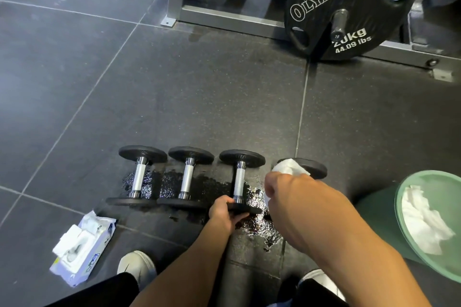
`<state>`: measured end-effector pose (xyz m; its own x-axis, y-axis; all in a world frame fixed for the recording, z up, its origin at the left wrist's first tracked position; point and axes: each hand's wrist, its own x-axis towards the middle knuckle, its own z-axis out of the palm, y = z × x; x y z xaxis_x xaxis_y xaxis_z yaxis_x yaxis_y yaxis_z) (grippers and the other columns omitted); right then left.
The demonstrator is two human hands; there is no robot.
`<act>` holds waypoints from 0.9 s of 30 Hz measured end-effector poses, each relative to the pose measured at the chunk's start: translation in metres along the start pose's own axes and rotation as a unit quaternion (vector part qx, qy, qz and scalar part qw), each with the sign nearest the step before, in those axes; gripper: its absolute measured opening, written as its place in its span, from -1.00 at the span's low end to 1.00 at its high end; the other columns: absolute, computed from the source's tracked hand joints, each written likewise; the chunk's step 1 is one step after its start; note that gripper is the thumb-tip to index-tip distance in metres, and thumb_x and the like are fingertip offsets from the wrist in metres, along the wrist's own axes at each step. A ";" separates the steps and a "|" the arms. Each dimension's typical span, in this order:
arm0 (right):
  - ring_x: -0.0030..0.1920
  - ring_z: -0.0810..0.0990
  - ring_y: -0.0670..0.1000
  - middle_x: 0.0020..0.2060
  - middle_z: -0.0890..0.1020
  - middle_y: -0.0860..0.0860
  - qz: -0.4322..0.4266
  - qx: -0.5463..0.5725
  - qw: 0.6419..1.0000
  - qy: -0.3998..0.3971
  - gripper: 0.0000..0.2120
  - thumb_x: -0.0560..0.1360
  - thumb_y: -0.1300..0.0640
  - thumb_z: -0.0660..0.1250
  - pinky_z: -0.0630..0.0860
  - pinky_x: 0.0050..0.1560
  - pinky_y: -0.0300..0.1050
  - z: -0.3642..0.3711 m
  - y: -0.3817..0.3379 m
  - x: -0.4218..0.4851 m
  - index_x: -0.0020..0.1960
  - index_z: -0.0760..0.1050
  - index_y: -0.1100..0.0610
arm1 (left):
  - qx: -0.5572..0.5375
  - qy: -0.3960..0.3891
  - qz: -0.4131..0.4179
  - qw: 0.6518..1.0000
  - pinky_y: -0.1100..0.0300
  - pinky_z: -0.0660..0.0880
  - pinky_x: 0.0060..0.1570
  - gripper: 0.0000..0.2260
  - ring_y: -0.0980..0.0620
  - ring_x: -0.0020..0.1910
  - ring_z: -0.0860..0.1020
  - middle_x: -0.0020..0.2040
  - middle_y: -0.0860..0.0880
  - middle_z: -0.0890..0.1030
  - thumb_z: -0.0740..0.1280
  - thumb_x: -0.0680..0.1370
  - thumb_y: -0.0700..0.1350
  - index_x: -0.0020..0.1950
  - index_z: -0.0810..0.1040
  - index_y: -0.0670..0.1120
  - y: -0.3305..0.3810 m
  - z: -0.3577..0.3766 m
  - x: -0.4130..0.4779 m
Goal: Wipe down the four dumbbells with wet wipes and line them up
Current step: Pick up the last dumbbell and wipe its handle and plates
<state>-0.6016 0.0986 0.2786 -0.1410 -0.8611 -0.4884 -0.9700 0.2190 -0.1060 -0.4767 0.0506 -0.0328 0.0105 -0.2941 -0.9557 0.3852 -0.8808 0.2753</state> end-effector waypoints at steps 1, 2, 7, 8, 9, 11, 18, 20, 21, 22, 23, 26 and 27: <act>-0.21 0.41 0.14 -0.11 0.37 0.00 0.004 0.002 1.000 -0.002 -0.80 0.63 0.15 0.18 0.40 -0.16 -0.09 0.000 0.001 0.000 0.21 0.42 -0.05 | 0.008 -0.010 -0.001 1.000 -0.01 0.62 -0.48 -0.91 -0.28 -0.22 0.57 -0.15 -0.28 0.55 0.22 0.51 -0.33 -0.10 0.49 -0.34 0.001 -0.001 0.002; -0.20 0.42 0.13 -0.12 0.36 -0.01 0.005 0.005 1.000 -0.006 -0.79 0.63 0.15 0.18 0.39 -0.15 -0.10 0.000 0.002 0.000 0.22 0.42 -0.05 | 0.015 -0.019 -0.002 1.000 -0.02 0.64 -0.46 -0.89 -0.27 -0.20 0.57 -0.15 -0.28 0.56 0.22 0.52 -0.31 -0.04 0.50 -0.34 0.002 -0.003 0.001; -0.24 0.38 0.11 -0.26 0.27 -0.05 0.002 0.004 1.000 0.000 -0.81 0.63 0.15 0.18 0.35 -0.15 -0.11 -0.004 0.001 -0.002 0.20 0.42 -0.06 | 0.012 -0.052 -0.007 0.999 -0.09 0.70 -0.35 -0.75 -0.25 -0.10 0.60 -0.07 -0.31 0.62 0.30 0.61 -0.12 0.12 0.53 -0.31 -0.001 -0.009 -0.005; -0.24 0.37 0.11 -0.26 0.27 -0.04 0.001 0.003 1.000 -0.001 -0.81 0.63 0.15 0.19 0.35 -0.15 -0.11 -0.003 0.001 -0.003 0.20 0.42 -0.06 | 0.017 -0.053 -0.005 0.998 -0.12 0.71 -0.26 -0.73 -0.25 -0.07 0.61 -0.03 -0.32 0.62 0.32 0.62 -0.06 0.11 0.54 -0.29 -0.003 -0.009 -0.008; -0.24 0.38 0.11 -0.24 0.29 -0.03 0.002 0.003 1.000 -0.003 -0.80 0.63 0.16 0.19 0.35 -0.14 -0.11 -0.002 0.001 -0.003 0.21 0.43 -0.05 | 0.027 -0.055 -0.002 0.998 -0.15 0.71 -0.13 -0.70 -0.26 -0.02 0.61 0.02 -0.33 0.63 0.33 0.63 -0.01 0.10 0.55 -0.26 -0.005 -0.010 -0.011; -0.19 0.42 0.12 -0.12 0.41 0.00 0.013 0.010 1.000 -0.012 -0.79 0.64 0.15 0.18 0.36 -0.12 -0.10 0.001 0.006 -0.002 0.24 0.44 -0.02 | 0.046 -0.062 0.002 0.997 -0.23 0.66 0.11 -0.66 -0.27 0.09 0.64 0.14 -0.32 0.66 0.33 0.63 0.08 0.14 0.58 -0.21 -0.009 -0.013 -0.016; 0.13 0.62 0.18 0.20 0.59 0.08 0.098 0.027 0.995 -0.021 -0.71 0.63 0.16 0.15 0.47 0.03 -0.05 -0.011 0.034 -0.006 0.31 0.47 -0.01 | 0.120 -0.056 -0.008 0.991 -0.19 0.68 0.02 -0.55 -0.22 0.15 0.67 0.15 -0.15 0.63 0.33 0.62 0.23 0.30 0.47 -0.10 -0.047 -0.018 -0.046; 0.14 0.63 0.17 0.16 0.63 0.09 0.141 0.022 0.989 -0.042 -0.70 0.62 0.15 0.18 0.42 -0.02 -0.09 -0.013 0.045 -0.005 0.34 0.43 0.02 | 0.144 -0.060 -0.020 0.988 -0.17 0.68 -0.01 -0.44 -0.20 0.11 0.69 0.15 -0.15 0.64 0.35 0.60 0.25 0.41 0.44 -0.13 -0.063 -0.011 -0.051; 0.16 0.64 0.16 0.15 0.64 0.10 0.171 0.032 0.982 -0.068 -0.67 0.60 0.13 0.21 0.44 0.02 -0.09 -0.016 0.049 -0.003 0.36 0.40 0.05 | 0.155 -0.063 -0.024 0.986 -0.16 0.68 0.00 -0.37 -0.20 0.11 0.69 0.17 -0.15 0.64 0.36 0.59 0.27 0.47 0.40 -0.14 -0.070 -0.005 -0.052; 0.19 0.63 0.15 0.16 0.65 0.10 0.198 0.045 0.975 -0.095 -0.62 0.57 0.12 0.25 0.47 0.09 -0.08 -0.020 0.054 -0.002 0.38 0.38 0.06 | 0.168 -0.070 -0.028 0.983 -0.15 0.67 0.02 -0.30 -0.18 0.11 0.69 0.20 -0.15 0.64 0.36 0.58 0.29 0.53 0.37 -0.15 -0.077 0.002 -0.052; 0.23 0.62 0.14 0.20 0.64 0.09 0.220 0.052 0.967 -0.121 -0.58 0.55 0.09 0.28 0.48 0.18 -0.06 -0.021 0.060 0.001 0.40 0.37 0.06 | 0.181 -0.078 -0.034 0.980 -0.15 0.67 0.08 -0.25 -0.17 0.12 0.68 0.21 -0.14 0.64 0.36 0.57 0.31 0.57 0.34 -0.15 -0.083 0.011 -0.055; 0.37 0.53 0.12 0.36 0.54 0.03 0.267 0.070 0.944 -0.179 -0.46 0.48 0.04 0.31 0.42 0.40 -0.02 -0.028 0.075 0.006 0.45 0.37 0.07 | 0.217 -0.093 -0.061 0.970 -0.06 0.62 0.08 -0.24 -0.11 0.06 0.63 0.14 -0.11 0.62 0.31 0.58 0.35 0.59 0.35 -0.14 -0.097 0.039 -0.065; 0.41 0.50 0.12 0.40 0.50 0.01 0.279 0.080 0.937 -0.195 -0.37 0.42 0.02 0.30 0.39 0.45 0.01 -0.027 0.081 0.007 0.47 0.35 0.09 | 0.224 -0.097 -0.070 0.967 0.00 0.61 -0.04 -0.25 -0.09 -0.02 0.63 0.07 -0.09 0.62 0.29 0.58 0.38 0.56 0.40 -0.14 -0.101 0.048 -0.067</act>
<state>-0.6864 0.0978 0.2901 -0.5046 -0.3649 -0.7825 -0.7198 0.6782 0.1479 -0.5601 0.1417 0.0084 -0.2036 -0.1870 -0.9610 -0.0687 -0.9764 0.2046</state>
